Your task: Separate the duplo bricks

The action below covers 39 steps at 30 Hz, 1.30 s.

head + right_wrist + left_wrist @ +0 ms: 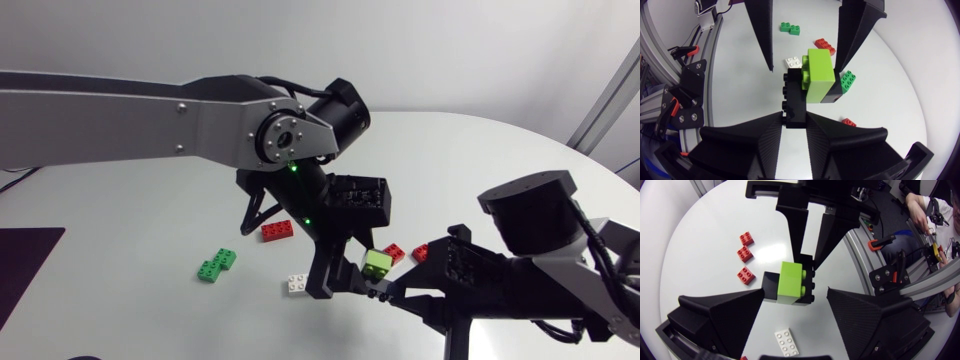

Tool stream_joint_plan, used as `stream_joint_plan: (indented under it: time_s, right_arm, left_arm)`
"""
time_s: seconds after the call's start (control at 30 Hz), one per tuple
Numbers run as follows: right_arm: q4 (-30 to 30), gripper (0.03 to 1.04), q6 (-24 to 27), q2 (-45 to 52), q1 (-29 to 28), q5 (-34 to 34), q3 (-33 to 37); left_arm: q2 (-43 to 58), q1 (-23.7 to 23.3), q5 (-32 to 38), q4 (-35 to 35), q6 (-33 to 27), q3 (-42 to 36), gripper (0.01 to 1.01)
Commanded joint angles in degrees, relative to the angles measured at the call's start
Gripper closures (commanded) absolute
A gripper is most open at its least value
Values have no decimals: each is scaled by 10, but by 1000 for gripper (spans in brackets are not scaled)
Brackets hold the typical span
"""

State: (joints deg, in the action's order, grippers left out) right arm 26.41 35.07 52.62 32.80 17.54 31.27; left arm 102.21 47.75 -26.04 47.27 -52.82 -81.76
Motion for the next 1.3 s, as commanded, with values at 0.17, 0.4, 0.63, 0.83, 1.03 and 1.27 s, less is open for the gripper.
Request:
stream_joint_plan:
  time_s: [0.17,0.4,0.63,0.83,1.03,1.27]
  right_arm:
    - [-10,884,-18,6,13,-6,-2]
    - [1,884,-19,-4,18,-8,8]
    - [6,884,-19,-16,18,-15,13]
    - [9,800,-19,-23,11,-20,18]
    - [19,590,-22,-61,7,-30,12]
    - [21,372,-34,-81,8,-46,20]
  left_arm:
    - [-16,3,-9,-17,14,-2,411]
    - [-17,5,-9,-18,13,3,693]
    - [-18,10,-9,-18,12,9,739]
    - [-24,20,-8,-16,25,10,744]
    - [-43,24,-5,-16,38,31,756]
    - [-52,22,-4,-15,59,34,784]
